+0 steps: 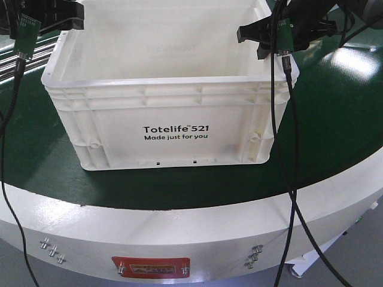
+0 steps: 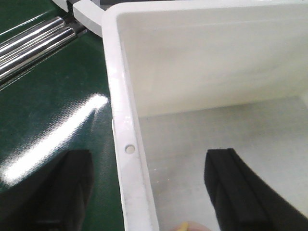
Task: Place moving items into box and shelve
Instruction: 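Lower both grippers onto the tote rims and close on them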
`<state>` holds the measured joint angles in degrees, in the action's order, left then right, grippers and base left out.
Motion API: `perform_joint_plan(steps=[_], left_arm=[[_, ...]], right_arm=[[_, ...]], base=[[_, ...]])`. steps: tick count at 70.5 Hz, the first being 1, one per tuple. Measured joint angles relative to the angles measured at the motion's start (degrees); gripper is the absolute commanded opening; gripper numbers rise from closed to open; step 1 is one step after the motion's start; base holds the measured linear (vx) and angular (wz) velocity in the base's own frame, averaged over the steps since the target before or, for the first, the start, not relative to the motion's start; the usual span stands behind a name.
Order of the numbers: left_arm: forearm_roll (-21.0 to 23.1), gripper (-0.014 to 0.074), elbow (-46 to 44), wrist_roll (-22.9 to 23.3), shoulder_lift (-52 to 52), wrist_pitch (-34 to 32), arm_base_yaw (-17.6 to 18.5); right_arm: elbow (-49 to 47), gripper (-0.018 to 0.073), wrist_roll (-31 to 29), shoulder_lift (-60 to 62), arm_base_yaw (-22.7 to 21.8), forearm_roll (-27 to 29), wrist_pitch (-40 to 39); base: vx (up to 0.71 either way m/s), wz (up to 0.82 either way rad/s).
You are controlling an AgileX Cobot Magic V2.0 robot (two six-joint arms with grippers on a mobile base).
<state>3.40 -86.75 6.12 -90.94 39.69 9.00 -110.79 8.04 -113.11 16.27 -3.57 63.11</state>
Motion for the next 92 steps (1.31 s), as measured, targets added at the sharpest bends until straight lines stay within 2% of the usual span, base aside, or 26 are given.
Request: perform_joint_plan(steps=[22, 50, 92], left_arm=[[0.0, 0.0584, -1.2, 0.0, -2.1, 0.5, 0.0], [0.0, 0.0583, -4.6, 0.0, -6.5, 5.1, 0.0], [0.1, 0.0479, -5.1, 2.1, -9.7, 7.3, 0.0]], right_arm=[[0.0, -0.0015, 0.0, 0.0, 0.0, 0.0, 0.0], [0.0, -0.0015, -0.1, 0.0, 0.0, 0.0, 0.0], [0.0, -0.0015, -0.2, 0.0, 0.0, 0.1, 0.0]], base=[[0.0, 0.0], [0.0, 0.0], [0.0, 0.0]])
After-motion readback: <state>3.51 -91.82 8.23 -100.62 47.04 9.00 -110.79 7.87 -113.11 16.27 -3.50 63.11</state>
